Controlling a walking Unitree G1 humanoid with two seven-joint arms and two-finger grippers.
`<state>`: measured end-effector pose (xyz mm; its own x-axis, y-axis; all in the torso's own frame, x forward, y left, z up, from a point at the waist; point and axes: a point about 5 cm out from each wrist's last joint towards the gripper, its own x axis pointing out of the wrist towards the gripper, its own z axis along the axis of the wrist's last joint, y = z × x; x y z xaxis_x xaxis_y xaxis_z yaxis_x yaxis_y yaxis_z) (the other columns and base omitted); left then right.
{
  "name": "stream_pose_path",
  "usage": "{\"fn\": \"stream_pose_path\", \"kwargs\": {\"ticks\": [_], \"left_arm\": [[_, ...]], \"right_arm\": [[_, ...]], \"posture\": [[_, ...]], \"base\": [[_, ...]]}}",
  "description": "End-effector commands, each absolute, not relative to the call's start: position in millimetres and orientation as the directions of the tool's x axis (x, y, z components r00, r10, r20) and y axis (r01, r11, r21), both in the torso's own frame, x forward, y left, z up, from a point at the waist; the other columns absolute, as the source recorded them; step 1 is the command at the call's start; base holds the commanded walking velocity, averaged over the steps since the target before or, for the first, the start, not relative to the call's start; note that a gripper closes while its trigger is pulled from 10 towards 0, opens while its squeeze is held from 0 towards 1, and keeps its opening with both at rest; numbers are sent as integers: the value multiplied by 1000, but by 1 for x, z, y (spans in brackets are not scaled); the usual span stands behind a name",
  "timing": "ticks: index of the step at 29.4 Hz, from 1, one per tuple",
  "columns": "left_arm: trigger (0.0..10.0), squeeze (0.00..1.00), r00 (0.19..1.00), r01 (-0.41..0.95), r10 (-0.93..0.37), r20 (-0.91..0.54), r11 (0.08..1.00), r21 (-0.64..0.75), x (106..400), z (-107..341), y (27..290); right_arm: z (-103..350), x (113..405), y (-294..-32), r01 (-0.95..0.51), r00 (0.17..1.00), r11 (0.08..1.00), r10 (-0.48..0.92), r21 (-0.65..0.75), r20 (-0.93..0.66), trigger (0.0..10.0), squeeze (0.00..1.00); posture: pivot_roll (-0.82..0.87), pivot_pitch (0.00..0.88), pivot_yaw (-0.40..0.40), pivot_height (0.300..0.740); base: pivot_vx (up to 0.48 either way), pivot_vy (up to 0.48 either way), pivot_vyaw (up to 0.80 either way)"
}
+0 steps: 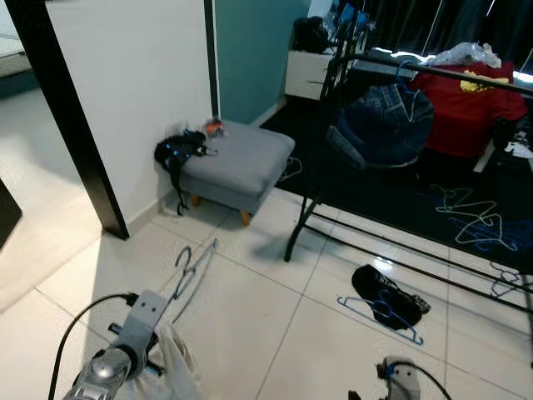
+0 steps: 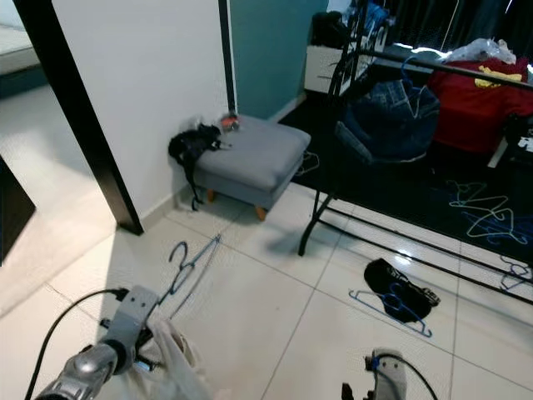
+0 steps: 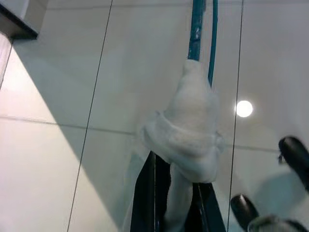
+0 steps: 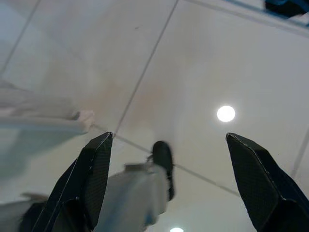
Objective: Hang hanger
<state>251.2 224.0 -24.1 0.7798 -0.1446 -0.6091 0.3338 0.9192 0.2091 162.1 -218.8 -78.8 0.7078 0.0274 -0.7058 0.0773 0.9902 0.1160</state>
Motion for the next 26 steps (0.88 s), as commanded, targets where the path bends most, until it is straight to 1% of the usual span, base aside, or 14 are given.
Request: {"fn": "stream_pose_path", "kwargs": {"ticks": [1,2,5,6,8,9,13,18,22,24,26], "left_arm": [[10000,0,734,330,-130,-667,926,183,236,-39,219],[10000,0,734,330,-130,-667,926,183,236,-39,219],[10000,0,689,346,-161,-707,930,124,225,-54,196],[10000,0,689,346,-161,-707,930,124,225,-54,196],[10000,0,660,349,-163,-733,931,107,217,-61,190],[10000,0,653,331,-155,-742,939,94,212,-64,190],[10000,0,655,296,-152,-740,953,67,208,-65,192],[10000,0,679,273,-147,-719,960,62,208,-62,203],[10000,0,643,261,-113,-758,962,78,199,-67,211],[10000,0,637,261,-111,-762,962,79,198,-68,211],[10000,0,634,234,-103,-767,970,63,195,-70,211]], "right_arm": [[-83,155,-213,52,699,991,52,123,-713,10000,0],[-83,155,-213,52,699,991,52,123,-713,10000,0],[-89,138,-211,29,672,991,78,132,-737,10000,0],[-89,138,-211,29,672,991,78,132,-737,10000,0],[-91,130,-212,8,656,993,86,121,-750,10000,0],[-93,124,-214,6,650,993,83,115,-755,10000,0],[-93,116,-216,16,657,994,72,110,-750,10000,0],[-91,108,-220,13,698,995,61,98,-714,10000,0],[-89,108,-221,-45,705,997,77,63,-705,10000,0],[-89,108,-221,-47,704,997,75,59,-706,10000,0],[-89,107,-222,-34,699,997,71,66,-711,10000,0]], "posture": [[37,0,20,740],[37,0,20,740],[47,0,11,740],[47,0,11,740],[50,0,5,740],[46,0,3,740],[49,0,-4,740],[52,0,-14,740],[51,0,-7,740],[51,0,-7,740],[61,0,-11,740]], "base": [[0,0,0],[0,0,0],[0,0,0],[0,0,0],[0,0,0],[0,0,0],[0,0,0],[0,0,0],[0,0,0],[0,0,0],[0,0,0]]}}
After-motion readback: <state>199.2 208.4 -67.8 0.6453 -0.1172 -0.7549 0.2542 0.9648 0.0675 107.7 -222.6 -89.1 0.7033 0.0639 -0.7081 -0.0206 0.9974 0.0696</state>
